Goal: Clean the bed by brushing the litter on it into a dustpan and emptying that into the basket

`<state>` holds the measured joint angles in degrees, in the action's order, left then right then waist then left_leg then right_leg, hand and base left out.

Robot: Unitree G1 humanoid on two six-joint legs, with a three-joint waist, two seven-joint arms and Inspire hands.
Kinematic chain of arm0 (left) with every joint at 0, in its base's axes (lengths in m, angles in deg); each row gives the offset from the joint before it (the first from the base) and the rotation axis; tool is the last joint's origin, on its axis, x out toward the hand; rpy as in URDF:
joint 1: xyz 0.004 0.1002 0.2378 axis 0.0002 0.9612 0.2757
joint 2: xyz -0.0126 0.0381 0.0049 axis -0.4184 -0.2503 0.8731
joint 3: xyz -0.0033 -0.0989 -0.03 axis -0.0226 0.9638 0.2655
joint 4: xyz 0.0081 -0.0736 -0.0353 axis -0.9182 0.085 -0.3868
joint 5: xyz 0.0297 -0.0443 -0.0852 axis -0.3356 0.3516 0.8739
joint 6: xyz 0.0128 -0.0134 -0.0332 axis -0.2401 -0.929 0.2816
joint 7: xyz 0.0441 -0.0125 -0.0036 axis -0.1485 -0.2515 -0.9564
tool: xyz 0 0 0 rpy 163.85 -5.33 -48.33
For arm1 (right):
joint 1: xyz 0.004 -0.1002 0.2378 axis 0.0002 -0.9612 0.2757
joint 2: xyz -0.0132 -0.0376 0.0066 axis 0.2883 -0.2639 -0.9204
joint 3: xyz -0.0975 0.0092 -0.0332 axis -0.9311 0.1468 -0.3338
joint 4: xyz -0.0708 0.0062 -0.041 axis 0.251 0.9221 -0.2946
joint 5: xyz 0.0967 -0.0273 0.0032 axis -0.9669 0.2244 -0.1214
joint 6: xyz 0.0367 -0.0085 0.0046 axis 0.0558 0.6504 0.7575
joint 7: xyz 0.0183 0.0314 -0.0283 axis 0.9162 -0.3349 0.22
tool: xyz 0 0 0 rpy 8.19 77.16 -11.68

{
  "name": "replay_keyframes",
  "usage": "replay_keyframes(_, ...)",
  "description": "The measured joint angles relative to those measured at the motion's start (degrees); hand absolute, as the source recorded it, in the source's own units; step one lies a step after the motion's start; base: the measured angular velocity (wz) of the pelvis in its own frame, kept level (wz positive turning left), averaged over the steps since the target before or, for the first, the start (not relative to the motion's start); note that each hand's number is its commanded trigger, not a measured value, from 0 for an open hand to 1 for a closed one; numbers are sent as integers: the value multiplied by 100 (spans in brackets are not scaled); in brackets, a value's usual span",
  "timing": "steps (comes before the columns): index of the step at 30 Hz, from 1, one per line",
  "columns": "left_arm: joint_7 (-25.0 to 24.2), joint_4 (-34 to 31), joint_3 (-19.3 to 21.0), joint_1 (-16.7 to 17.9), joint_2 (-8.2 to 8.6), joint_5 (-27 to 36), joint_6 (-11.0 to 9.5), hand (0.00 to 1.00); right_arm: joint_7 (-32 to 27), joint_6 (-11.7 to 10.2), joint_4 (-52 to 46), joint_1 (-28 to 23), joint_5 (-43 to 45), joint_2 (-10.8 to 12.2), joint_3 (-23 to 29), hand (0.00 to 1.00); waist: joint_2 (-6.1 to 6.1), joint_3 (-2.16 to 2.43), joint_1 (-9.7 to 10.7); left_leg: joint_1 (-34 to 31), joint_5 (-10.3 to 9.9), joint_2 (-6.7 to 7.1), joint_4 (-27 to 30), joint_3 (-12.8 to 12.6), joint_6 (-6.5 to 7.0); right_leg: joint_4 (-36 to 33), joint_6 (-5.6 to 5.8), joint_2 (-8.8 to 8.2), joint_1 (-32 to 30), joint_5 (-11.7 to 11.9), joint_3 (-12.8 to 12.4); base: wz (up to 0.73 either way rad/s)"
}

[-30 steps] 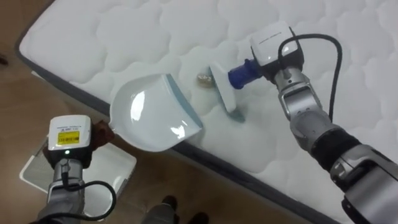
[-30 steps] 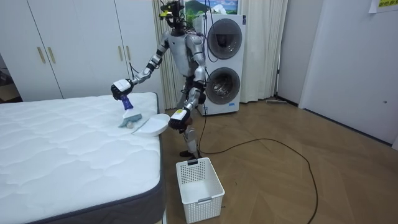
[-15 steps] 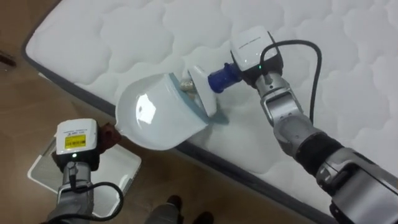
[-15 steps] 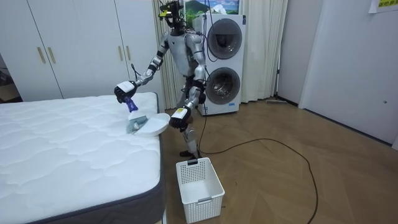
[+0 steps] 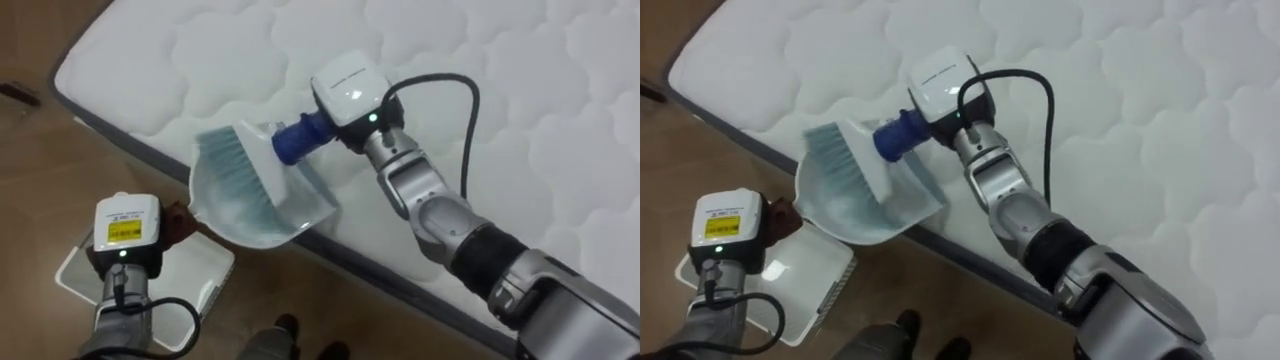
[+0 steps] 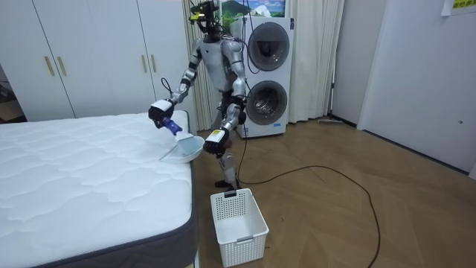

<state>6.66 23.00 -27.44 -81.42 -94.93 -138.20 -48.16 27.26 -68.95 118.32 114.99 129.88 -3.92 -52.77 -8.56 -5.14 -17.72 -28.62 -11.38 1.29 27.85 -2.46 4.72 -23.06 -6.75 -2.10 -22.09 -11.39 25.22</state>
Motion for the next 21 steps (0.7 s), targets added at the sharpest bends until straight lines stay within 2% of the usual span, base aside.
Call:
replay_keyframes(4, -1, 140, -1, -1, 29, 51, -118, 100, 20, -117, -2, -9, -149, 0, -67, 100, 74, 4, -11, -23, -11, 2, 81, 20, 17, -127, 41, -24, -31, -24, -20, 3)
replay_keyframes(7, -2, 162, 2, -20, 56, 55, -151, 100, 31, -215, -12, -12, -245, -53, -67, 100, 99, 10, -19, -88, -11, 19, 95, 19, 19, -273, 61, -43, -160, -38, -146, -2)
replay_keyframes(16, -4, 227, -40, -26, 62, 104, -190, 100, 49, -459, -17, -30, -345, -70, -77, 100, 109, 16, -1, -98, -7, 34, 162, 21, 28, -370, 64, -77, -198, -44, -164, 0)
replay_keyframes(21, -16, 244, -126, -25, 69, 114, -187, 100, 49, -505, -17, -33, -347, -91, -77, 100, 124, 29, 12, -96, 10, 41, 171, 19, 55, -362, 64, -85, -177, -42, -165, 0)
